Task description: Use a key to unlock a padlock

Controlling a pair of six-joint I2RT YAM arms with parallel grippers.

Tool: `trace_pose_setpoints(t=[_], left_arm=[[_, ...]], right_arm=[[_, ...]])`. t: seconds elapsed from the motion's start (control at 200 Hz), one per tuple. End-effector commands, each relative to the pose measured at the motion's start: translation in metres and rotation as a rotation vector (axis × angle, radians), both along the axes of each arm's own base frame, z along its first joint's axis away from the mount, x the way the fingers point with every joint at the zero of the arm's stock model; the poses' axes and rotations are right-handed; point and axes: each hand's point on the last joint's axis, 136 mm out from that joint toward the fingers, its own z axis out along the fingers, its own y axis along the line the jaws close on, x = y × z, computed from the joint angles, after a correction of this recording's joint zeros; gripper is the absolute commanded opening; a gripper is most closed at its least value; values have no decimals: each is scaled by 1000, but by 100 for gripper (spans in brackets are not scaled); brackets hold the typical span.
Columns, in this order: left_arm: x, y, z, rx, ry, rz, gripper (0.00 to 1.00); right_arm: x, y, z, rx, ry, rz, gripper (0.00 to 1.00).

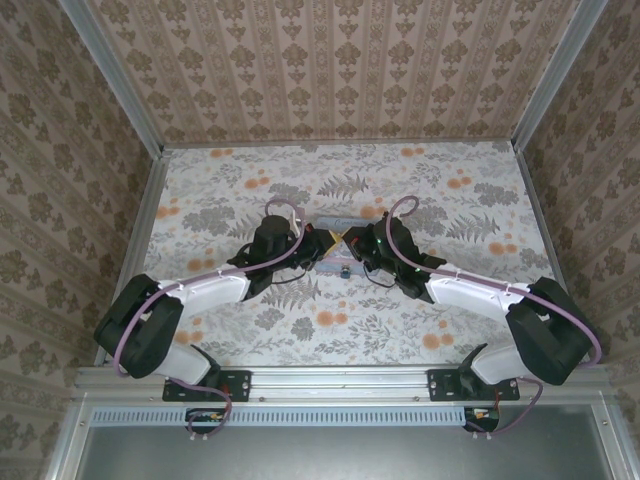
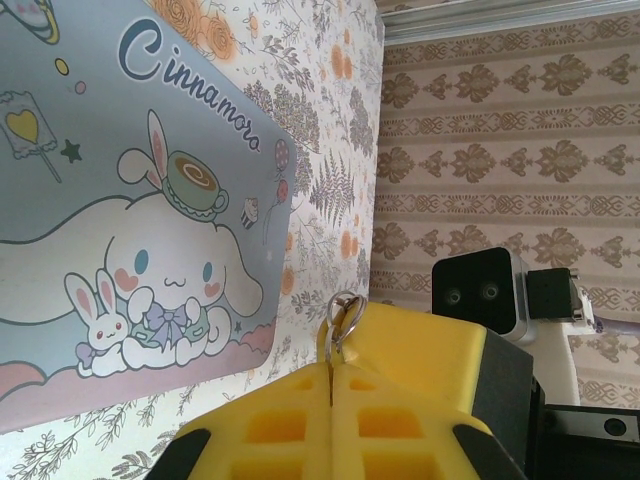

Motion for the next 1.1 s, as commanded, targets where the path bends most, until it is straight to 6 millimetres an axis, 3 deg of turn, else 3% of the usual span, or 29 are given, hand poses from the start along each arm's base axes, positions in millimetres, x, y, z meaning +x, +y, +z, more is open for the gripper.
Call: trace_pose_setpoints(t=[0.0,0.025,0.035,0.095,0.2,0.33,0.63,0.86,0.88,1.095], left_arm=[[1,-5,7,-3,-37,-19,0],[0,-4,7,2,-39,-25,0],[0,-4,7,4,-41,-26,0],[-1,-2,6,22,-52,-44,0],[-4,4,5,70,-74,-89,0],[-7,12,12,118,-135,-168,0],[-12,27,33,225,-307,-320,0],[-8,21,41,155,-345,-401,0],[-8,20,42,147,-351,-411,0],[-4,8,43,108,-358,-459,0]], right_arm=[[6,-7,4,-2,-4,-24,27],[7,-13,-2,-21,3,-34,38],[7,-17,5,-16,-11,-38,41],[6,-36,5,-51,-16,-59,52],[3,-63,6,-108,-30,-68,56],[-1,-78,13,-152,-71,7,63],[-5,-49,25,-128,-292,374,63],[-1,-29,42,-14,-402,457,50],[2,-28,35,-8,-382,461,49],[15,-16,31,89,-372,477,47]])
